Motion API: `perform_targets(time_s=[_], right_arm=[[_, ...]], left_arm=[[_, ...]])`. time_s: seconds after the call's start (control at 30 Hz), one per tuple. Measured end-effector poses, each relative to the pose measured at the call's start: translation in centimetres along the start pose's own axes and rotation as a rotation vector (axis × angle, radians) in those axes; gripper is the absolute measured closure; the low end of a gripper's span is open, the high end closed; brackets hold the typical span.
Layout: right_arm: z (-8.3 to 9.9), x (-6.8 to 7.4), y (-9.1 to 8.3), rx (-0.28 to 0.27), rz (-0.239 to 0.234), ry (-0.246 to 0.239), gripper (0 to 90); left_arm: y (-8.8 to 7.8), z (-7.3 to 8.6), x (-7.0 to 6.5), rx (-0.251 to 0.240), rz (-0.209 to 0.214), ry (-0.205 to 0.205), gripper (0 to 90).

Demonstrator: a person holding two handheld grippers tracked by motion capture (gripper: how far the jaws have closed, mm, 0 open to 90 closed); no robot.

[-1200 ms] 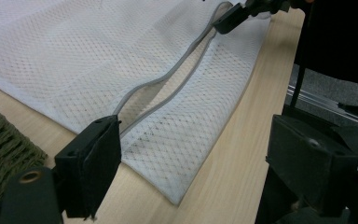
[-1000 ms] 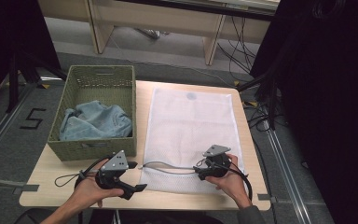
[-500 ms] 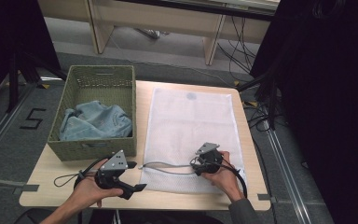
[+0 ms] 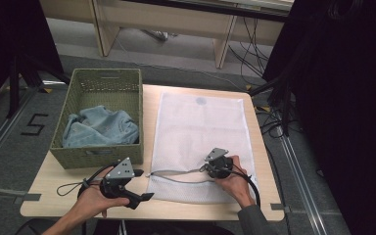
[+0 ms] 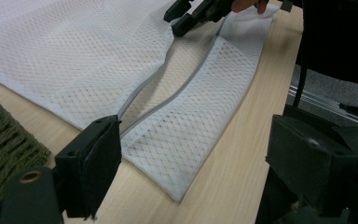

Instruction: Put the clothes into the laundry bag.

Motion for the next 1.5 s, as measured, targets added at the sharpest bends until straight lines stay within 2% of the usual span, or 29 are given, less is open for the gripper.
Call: perform_targets(time_s=[0.07,0.1,0.13,0.2,0.3,0.47,0.5,0.53,0.57,0.67,0.7,0.73,0.77,0.8,0.83,0.87,0.9,0.93,0.97,1.07,1.1,1.2,1.23,1.3,1.37,1.4,1.43,1.47,1.5], right_arm=[[-0.1,0.0,0.2,-0.004,0.005,-0.016,74.9],[-0.3,-0.1,0.3,-0.014,-0.012,-0.033,77.5],[-0.3,0.1,0.3,-0.013,-0.012,-0.005,79.2],[-0.4,0.1,0.3,-0.012,-0.013,-0.016,82.5],[-0.5,0.1,0.3,-0.012,-0.011,-0.001,87.1],[-0.9,0.1,0.0,-0.011,0.007,-0.001,89.2],[-1.0,-0.1,0.1,-0.019,0.004,-0.041,89.4],[-1.0,-0.1,0.1,-0.019,0.004,-0.041,89.4],[-0.9,0.3,0.0,-0.004,0.016,0.007,89.5],[-1.1,0.1,-0.2,-0.013,0.027,-0.013,89.6],[-1.4,0.0,-0.5,-0.033,0.033,-0.011,89.6],[-1.5,0.1,-0.7,-0.037,0.039,0.020,89.7],[-1.6,-0.4,-0.9,-0.050,0.038,-0.024,89.7],[-1.8,-0.4,-1.2,-0.053,0.043,0.000,89.7],[-1.8,-0.4,-1.2,-0.053,0.043,0.000,89.7],[-2.1,-0.5,-1.5,-0.088,0.065,0.005,89.8],[-2.1,-0.6,-1.8,-0.094,0.074,0.006,89.8],[-2.3,-0.6,-2.0,-0.105,0.089,0.016,89.8],[-2.3,-0.6,-2.0,-0.105,0.089,0.016,89.8],[-2.9,-1.3,-3.0,-0.166,0.102,0.028,89.9],[-3.0,-1.6,-3.3,-0.185,0.122,0.026,89.9],[-3.4,-1.9,-4.0,-0.211,0.116,0.029,89.9],[-3.6,-2.1,-4.2,-0.225,0.136,0.030,89.9],[-3.8,-2.2,-4.4,-0.235,0.146,0.035,89.9],[-4.2,-2.4,-4.9,-0.252,0.150,0.036,89.9],[-4.3,-2.4,-5.0,-0.253,0.149,0.040,89.9],[-4.4,-2.4,-5.1,-0.248,0.138,0.038,89.9],[-4.5,-2.5,-5.2,-0.259,0.145,0.045,89.9],[-4.6,-2.6,-5.4,-0.266,0.159,0.039,89.9]], left_arm=[[0.0,0.0,0.0,-0.001,-0.003,-0.004,17.0],[0.0,0.0,0.0,-0.010,-0.001,-0.009,17.1],[0.0,0.0,0.0,-0.011,-0.001,-0.012,17.1],[0.0,0.0,0.0,-0.010,-0.001,-0.009,17.1],[0.0,0.0,-0.1,-0.017,0.002,-0.016,17.2],[-0.1,-0.1,0.0,-0.008,0.005,-0.013,17.6],[-0.2,-0.1,-0.1,-0.007,-0.002,-0.016,17.6],[-0.2,-0.1,-0.1,-0.007,-0.002,-0.016,17.6],[-0.2,-0.1,0.0,-0.007,-0.004,-0.014,17.6],[-0.2,-0.1,0.0,-0.012,-0.003,-0.015,17.6],[-0.2,0.0,0.0,-0.023,-0.002,-0.018,17.6],[-0.2,0.0,0.0,-0.023,-0.002,-0.018,17.6],[-0.3,-0.1,0.1,-0.020,-0.008,-0.019,17.6],[-0.4,-0.2,0.1,-0.010,0.001,-0.015,17.6],[-0.4,-0.2,0.1,-0.010,0.001,-0.015,17.6],[-0.4,-0.2,0.0,-0.019,-0.018,-0.037,17.6],[-0.4,-0.2,0.0,-0.019,-0.018,-0.037,17.6],[-0.4,-0.2,0.1,-0.023,-0.015,-0.013,17.6],[-0.4,-0.2,0.1,-0.023,-0.015,-0.013,17.6],[-0.6,-0.6,0.2,-0.034,-0.001,-0.043,17.6],[-0.6,-0.6,0.2,-0.034,-0.001,-0.043,17.7],[-1.3,-1.3,0.7,-0.071,-0.022,-0.035,17.8],[-1.6,-1.6,0.9,-0.081,-0.034,-0.038,17.8],[-1.9,-1.9,1.3,-0.095,-0.047,-0.030,17.8],[-3.1,-2.6,2.7,-0.116,-0.103,-0.023,17.8],[-3.1,-2.6,2.7,-0.116,-0.103,-0.023,17.8],[-4.0,-3.1,4.0,-0.125,-0.135,-0.039,17.8],[-4.6,-3.4,4.7,-0.118,-0.154,-0.038,17.6],[-4.6,-3.4,4.7,-0.118,-0.154,-0.038,17.5]])
Point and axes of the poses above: each handheld gripper's, and its own axes: y roughly forward along the jaws, z roughly out of its underside, x roughly to its left, the point moved 1 cm from there along y, roughly forward along the jaws, and after that the axes turned 6 degrees about -x, right-handed, at the moved point
